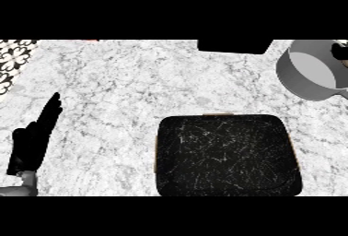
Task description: Pick the cupcake from the tray and place it in the pot
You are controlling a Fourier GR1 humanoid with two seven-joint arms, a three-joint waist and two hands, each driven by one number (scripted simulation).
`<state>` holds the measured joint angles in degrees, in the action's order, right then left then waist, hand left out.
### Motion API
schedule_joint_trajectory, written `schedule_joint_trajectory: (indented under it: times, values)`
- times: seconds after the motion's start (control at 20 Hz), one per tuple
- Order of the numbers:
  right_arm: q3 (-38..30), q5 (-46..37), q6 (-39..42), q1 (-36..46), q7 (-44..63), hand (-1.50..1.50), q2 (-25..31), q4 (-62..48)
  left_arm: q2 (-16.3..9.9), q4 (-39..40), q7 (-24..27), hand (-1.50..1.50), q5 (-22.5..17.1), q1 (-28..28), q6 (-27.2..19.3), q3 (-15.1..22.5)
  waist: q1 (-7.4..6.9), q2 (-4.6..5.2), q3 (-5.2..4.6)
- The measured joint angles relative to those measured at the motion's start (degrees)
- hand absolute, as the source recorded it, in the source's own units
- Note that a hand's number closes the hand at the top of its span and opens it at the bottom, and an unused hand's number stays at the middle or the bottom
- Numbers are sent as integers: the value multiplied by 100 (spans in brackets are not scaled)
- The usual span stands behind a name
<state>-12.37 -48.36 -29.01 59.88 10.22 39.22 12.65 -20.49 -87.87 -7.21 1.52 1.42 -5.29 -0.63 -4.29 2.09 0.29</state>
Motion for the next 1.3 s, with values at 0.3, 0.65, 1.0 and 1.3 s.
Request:
schedule_joint_trajectory:
  times: [0.3, 0.65, 1.0, 1.3]
  values:
    - [-495, 481, 119, 5, -474, -150, 3, -207, 10, 68, 61, 0, -3, 99, 45, -12, -73, 38, 11]
    - [-1040, 1016, -133, -11, -1288, -150, -19, -59, 62, 102, 58, 0, 12, 133, 54, 8, -69, 24, 20]
    - [-2016, 2053, -377, 39, -2347, -150, -109, 354, 60, 227, 141, 0, 37, 84, 27, -76, 33, -25, 11]
    - [-2542, 2689, 290, -242, -3049, -150, -27, 242, 15, 185, 79, 0, 27, 28, 72, -163, 138, -82, -2]
